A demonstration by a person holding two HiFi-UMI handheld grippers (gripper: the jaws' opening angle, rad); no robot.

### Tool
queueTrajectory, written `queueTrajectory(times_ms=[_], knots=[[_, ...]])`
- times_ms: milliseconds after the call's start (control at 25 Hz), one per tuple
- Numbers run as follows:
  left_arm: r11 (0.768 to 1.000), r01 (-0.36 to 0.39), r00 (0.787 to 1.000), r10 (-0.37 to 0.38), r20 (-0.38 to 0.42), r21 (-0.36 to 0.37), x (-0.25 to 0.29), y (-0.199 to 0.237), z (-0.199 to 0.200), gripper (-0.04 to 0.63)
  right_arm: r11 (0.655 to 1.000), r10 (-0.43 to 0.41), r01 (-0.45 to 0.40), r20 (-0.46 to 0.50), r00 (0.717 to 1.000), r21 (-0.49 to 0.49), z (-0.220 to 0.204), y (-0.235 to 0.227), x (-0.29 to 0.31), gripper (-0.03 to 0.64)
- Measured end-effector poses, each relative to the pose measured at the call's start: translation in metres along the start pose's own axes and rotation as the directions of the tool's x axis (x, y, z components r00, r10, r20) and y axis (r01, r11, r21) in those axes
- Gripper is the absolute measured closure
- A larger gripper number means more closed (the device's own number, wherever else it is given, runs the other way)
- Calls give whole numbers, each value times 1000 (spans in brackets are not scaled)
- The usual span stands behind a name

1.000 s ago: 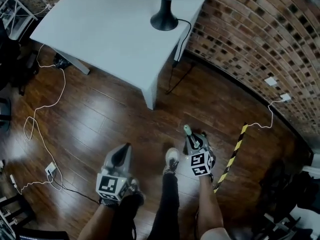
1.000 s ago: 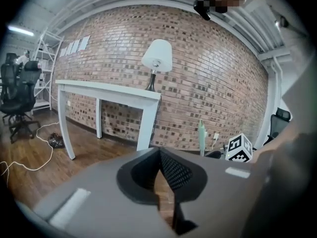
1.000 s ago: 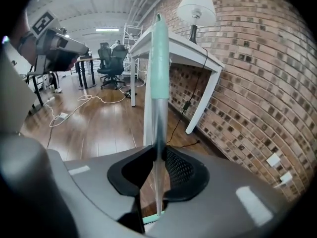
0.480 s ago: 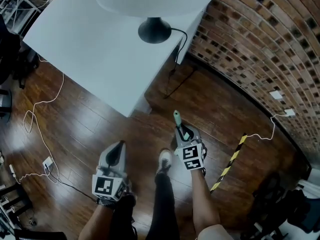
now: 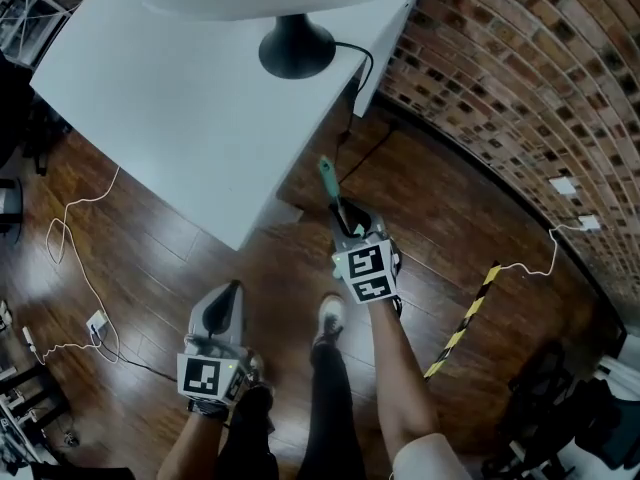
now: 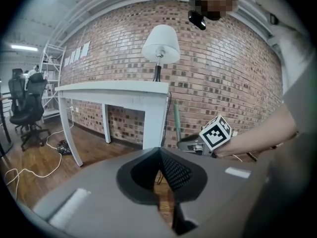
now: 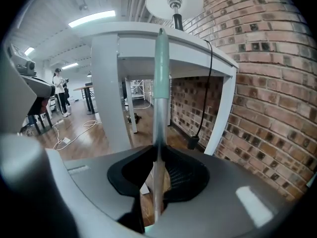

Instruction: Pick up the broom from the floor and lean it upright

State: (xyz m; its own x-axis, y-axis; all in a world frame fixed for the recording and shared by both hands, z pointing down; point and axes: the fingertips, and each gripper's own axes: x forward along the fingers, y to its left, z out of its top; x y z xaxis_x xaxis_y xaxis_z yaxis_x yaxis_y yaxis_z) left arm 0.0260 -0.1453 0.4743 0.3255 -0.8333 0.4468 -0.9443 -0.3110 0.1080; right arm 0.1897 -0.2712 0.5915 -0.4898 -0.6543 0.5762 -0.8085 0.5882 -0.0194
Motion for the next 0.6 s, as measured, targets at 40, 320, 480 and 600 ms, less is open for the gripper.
queueTrajectory(times_ms=[40,320,480,600], knots=[[1000,2,1000,-2,1,-1,1,0,-2,594,1000,3,-3,2,1000,-7,2,-1,4,526],[1000,-1,1000,1,-16,-3,4,-2,-8,594,998,16,-16,-1,1000,-64,11,-2,17,525],[1000,3,1000,-3,-11,4,1,2,-13,594,993,14,-13,7,1000,-118,22,-7,25,523],[1000,-10,999,10,-33,5,0,6,-15,595,990,7,-7,0,1000,-138,26,-12,31,522]])
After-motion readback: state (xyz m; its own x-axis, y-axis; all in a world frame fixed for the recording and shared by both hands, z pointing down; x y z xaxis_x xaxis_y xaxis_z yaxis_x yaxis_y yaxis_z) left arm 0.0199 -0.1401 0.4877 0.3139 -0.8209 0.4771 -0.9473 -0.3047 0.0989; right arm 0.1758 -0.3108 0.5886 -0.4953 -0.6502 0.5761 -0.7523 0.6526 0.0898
